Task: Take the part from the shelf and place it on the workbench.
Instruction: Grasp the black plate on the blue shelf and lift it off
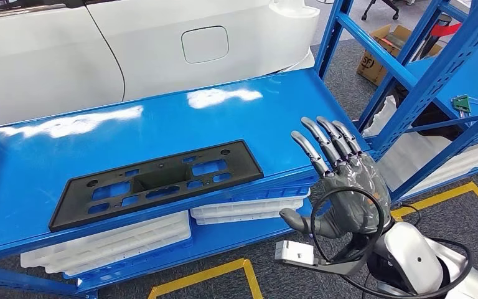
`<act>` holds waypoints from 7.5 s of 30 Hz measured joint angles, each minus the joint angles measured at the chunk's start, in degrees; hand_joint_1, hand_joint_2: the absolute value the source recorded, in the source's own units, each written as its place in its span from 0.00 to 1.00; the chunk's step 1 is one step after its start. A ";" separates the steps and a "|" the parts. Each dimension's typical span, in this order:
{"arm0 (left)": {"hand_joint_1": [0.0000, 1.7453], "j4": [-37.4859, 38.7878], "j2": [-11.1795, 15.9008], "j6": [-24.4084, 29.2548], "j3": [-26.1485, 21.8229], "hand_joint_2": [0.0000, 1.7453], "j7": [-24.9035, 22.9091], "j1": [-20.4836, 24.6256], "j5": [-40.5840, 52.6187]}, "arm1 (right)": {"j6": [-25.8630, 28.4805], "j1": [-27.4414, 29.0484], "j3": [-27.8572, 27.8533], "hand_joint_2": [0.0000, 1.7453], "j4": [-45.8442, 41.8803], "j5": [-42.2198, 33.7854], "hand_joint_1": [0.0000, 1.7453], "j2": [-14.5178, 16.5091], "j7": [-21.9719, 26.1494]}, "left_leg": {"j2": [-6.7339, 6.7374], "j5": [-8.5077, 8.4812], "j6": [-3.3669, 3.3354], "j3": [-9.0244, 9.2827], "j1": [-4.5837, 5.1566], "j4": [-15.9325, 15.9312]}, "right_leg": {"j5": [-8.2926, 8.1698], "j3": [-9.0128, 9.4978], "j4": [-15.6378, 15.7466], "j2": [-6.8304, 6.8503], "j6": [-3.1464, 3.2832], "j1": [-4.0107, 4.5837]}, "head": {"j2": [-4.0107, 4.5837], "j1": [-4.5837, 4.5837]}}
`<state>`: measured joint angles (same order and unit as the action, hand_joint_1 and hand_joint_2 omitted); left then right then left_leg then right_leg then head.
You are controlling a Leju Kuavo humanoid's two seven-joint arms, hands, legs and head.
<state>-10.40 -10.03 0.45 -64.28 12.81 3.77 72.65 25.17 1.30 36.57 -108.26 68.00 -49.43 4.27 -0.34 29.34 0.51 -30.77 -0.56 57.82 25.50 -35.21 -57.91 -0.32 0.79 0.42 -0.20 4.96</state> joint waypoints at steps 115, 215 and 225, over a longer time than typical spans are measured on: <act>0.00 -0.02 1.51 -0.22 -0.01 0.00 0.00 0.32 0.53 | -7.73 -19.18 21.88 1.00 22.80 -1.81 0.00 9.07 2.30 | 0.08 0.00 0.01 0.01 -0.01 -0.01 | 0.00 0.01 -0.01 -0.04 0.01 0.01 | 0.00 0.00; 0.00 0.00 1.42 -0.94 -0.68 0.00 0.00 0.31 1.80 | -4.79 -25.16 33.79 1.00 40.67 -0.57 0.00 34.50 -2.22 | 0.09 -0.02 0.03 0.01 -0.04 -0.01 | 0.00 0.01 -0.03 -0.04 0.01 0.04 | 0.00 0.00; 0.00 0.00 1.42 -1.51 -0.16 0.00 0.00 0.30 2.28 | -4.98 -28.65 34.82 1.00 47.11 3.89 0.00 34.88 -5.63 | 0.09 -0.02 0.03 0.01 -0.04 -0.01 | 0.00 0.00 -0.03 -0.04 0.02 0.05 | 0.00 0.00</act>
<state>-10.40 -8.61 -1.07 -64.44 12.81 4.07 74.93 20.20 -27.35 71.39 -61.15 71.90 -14.54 -1.35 -0.24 29.32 0.54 -30.76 -0.59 57.81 25.50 -35.20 -57.95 -0.36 0.81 0.47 -0.20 4.96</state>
